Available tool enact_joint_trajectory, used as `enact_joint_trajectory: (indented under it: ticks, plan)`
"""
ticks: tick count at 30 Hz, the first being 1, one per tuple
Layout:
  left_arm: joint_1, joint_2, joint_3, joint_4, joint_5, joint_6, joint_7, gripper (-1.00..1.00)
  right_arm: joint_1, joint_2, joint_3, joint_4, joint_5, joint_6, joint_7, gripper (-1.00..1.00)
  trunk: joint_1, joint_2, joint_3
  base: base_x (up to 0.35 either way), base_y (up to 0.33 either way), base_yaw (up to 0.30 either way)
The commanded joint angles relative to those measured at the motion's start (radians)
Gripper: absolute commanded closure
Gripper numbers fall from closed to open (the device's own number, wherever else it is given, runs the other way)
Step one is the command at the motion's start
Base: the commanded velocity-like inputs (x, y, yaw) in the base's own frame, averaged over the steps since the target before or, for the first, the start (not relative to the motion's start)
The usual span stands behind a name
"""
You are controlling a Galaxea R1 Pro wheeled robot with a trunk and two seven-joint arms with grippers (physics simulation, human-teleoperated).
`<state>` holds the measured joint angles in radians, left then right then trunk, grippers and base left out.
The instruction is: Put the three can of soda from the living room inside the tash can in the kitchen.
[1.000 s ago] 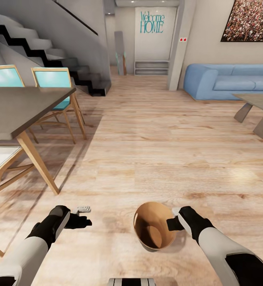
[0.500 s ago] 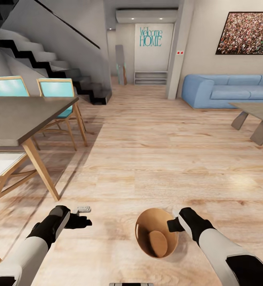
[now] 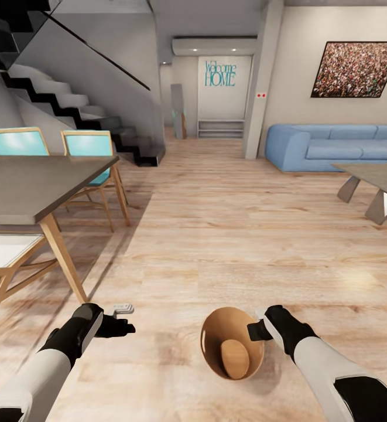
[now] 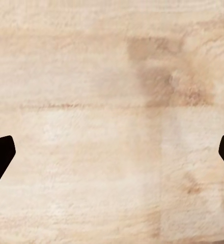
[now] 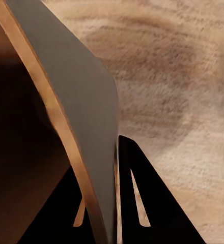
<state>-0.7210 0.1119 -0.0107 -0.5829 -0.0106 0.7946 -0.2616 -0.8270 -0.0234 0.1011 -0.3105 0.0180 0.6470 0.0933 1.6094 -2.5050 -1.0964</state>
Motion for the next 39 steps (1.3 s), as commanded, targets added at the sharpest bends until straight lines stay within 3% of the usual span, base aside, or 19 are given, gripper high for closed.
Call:
enact_joint_trajectory:
  ticks: [1,21,39]
  plan:
    - [0.0,0.0,0.0,0.0,0.0,0.0,0.0,-1.0,0.0,-0.001,-0.003,0.0,-0.02,0.001,0.007,1.0,0.0,0.0,0.004,0.0,0.0,0.0]
    - [0.0,-0.001,0.0,0.0,0.0,0.0,-0.001,-1.0,0.0,0.001,-0.001,0.0,-0.026,0.0,0.007,1.0,-0.009,0.005,0.081,0.0,0.0,0.0]
    - [0.0,-0.003,0.001,0.0,0.0,-0.001,0.003,-1.0,0.022,0.002,-0.005,0.0,-0.029,-0.059,0.018,1.0,-0.078,0.131,0.138,0.0,0.0,0.0]
